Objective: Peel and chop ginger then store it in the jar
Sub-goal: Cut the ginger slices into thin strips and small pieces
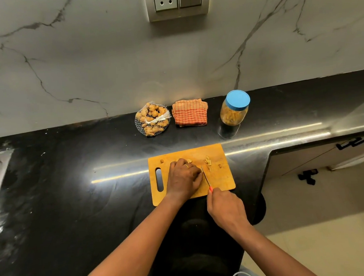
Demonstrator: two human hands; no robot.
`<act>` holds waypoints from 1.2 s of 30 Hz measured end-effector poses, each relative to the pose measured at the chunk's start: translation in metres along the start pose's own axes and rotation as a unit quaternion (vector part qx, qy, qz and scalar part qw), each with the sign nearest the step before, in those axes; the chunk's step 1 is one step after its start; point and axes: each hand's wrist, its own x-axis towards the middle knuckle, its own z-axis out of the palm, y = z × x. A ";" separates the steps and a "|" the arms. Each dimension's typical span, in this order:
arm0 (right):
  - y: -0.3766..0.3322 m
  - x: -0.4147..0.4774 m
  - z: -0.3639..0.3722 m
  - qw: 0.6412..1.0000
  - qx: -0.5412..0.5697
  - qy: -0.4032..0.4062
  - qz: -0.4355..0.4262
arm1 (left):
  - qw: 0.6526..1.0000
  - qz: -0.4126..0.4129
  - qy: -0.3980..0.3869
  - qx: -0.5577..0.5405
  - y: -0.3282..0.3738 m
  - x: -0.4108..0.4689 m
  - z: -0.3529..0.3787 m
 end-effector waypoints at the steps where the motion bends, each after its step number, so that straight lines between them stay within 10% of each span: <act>1: 0.000 0.000 0.001 1.000 0.000 0.000 -0.001 | 1.000 0.002 0.000 -0.006 -0.001 0.000 0.000; 36: 0.004 -0.003 -0.003 1.000 -0.013 0.015 0.020 | 0.999 0.029 0.026 0.011 -0.004 -0.009 -0.002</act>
